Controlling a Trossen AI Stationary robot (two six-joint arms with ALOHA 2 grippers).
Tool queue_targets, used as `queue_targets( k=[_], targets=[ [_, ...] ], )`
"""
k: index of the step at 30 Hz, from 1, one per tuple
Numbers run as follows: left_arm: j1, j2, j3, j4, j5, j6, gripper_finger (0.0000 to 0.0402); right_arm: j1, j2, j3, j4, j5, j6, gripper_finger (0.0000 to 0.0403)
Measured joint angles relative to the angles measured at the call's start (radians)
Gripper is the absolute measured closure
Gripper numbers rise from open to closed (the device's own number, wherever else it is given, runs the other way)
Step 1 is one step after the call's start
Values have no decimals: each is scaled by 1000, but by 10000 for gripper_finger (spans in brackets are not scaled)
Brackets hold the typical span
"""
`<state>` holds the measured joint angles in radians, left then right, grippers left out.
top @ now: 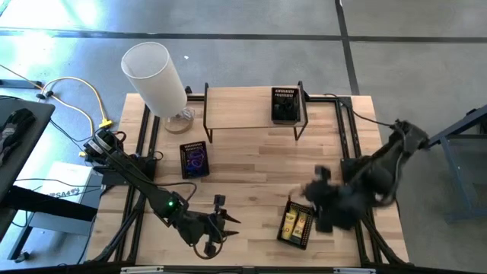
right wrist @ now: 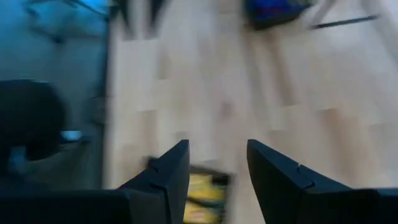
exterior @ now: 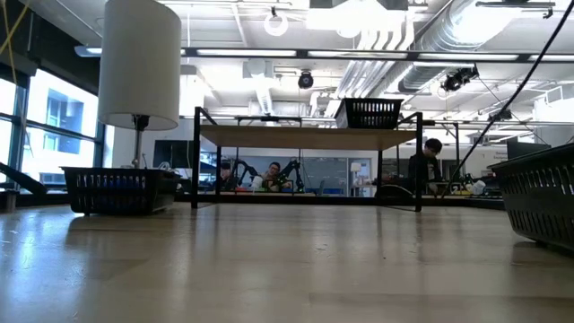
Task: Pick & Place Office Desk Supplies
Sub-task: Put the bottom bin onto the shelf
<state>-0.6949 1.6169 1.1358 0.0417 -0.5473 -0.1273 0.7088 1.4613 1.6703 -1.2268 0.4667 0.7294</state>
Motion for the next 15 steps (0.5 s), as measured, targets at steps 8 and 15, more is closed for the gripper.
queue_targets(
  k=[8, 15],
  targets=[
    [-23, 0, 0, -15, 1, -27, 263, 272, 99, -121, 342, 8, 72, 255],
    [-45, 0, 0, -16, 1, -30, 263, 322, 298, -182, 482, 106, 133, 255]
  ],
)
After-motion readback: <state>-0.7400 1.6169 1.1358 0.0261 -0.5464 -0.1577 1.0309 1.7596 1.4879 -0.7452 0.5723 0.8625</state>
